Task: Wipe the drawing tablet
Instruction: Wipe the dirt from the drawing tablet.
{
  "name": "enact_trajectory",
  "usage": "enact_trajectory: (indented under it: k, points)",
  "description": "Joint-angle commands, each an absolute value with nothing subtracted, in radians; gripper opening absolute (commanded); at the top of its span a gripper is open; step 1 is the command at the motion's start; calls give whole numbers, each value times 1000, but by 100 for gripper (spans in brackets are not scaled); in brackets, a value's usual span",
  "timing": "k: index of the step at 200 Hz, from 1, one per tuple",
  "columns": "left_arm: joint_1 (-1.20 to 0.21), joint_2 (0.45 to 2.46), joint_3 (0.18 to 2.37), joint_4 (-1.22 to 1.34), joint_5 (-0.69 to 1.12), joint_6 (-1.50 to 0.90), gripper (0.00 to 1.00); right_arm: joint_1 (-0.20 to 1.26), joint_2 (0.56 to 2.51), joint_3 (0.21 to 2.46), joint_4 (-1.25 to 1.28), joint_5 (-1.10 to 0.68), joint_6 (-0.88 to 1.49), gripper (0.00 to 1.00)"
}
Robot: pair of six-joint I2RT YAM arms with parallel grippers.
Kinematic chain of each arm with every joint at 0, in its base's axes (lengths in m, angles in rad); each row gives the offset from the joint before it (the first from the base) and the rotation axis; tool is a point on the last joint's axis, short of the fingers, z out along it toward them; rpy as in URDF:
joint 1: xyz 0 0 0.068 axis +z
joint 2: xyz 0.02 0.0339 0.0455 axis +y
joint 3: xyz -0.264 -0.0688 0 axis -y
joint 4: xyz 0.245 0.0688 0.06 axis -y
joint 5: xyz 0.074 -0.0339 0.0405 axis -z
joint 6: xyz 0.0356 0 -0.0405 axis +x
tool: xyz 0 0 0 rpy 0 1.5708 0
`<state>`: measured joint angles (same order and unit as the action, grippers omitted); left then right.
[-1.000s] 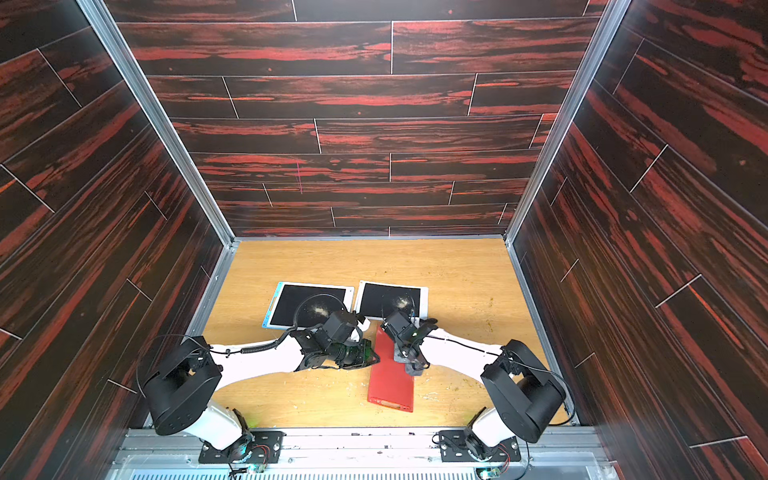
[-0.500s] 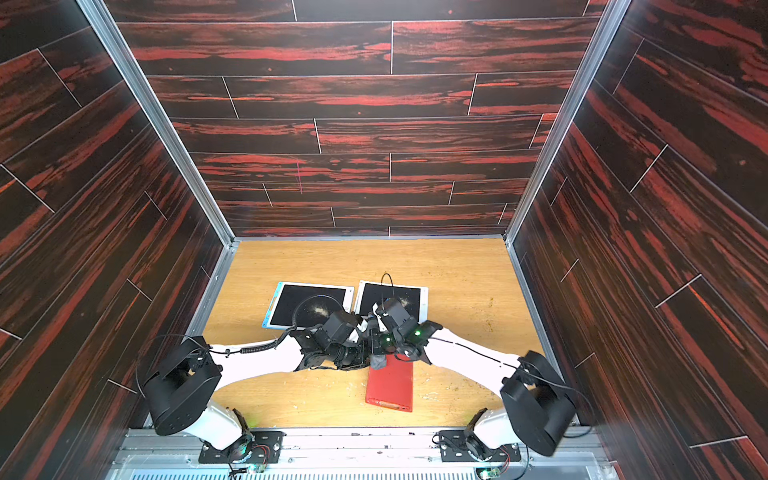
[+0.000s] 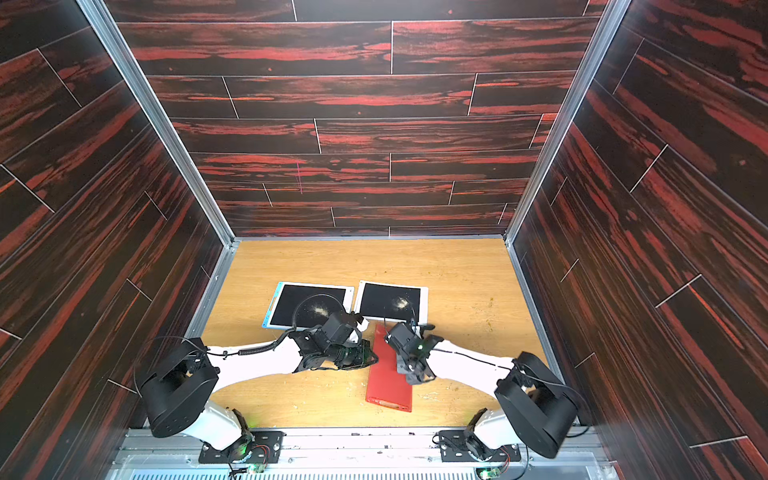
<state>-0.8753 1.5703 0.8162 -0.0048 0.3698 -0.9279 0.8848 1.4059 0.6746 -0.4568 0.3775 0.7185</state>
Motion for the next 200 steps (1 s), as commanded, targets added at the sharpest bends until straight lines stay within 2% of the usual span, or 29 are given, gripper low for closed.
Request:
enact_trajectory:
  k: [1, 43, 80, 101, 124, 150, 173, 200]
  points:
    - [-884, 1549, 808, -41, 309, -883, 0, 1014, 1437, 631, -428, 65, 697, 0]
    - [-884, 1540, 813, -50, 302, -884, 0, 1207, 1329, 588, -275, -244, 765, 0]
    - [-884, 1544, 817, -48, 301, -886, 0, 1246, 1235, 536, -25, -447, 868, 0]
    - [-884, 1539, 815, -52, 299, -886, 0, 1246, 1219, 555, -51, -406, 848, 0]
    - [-884, 1525, 814, -70, 296, -881, 0, 1212, 1237, 572, -199, -254, 821, 0]
    - [-884, 1511, 816, -84, 294, -874, 0, 1045, 1236, 504, -354, -145, 821, 0]
    - [-885, 1509, 816, -84, 295, -873, 0, 876, 1221, 432, -406, -120, 783, 0]
    - [-885, 1500, 806, -68, 301, -875, 0, 819, 1241, 427, -393, -133, 751, 0]
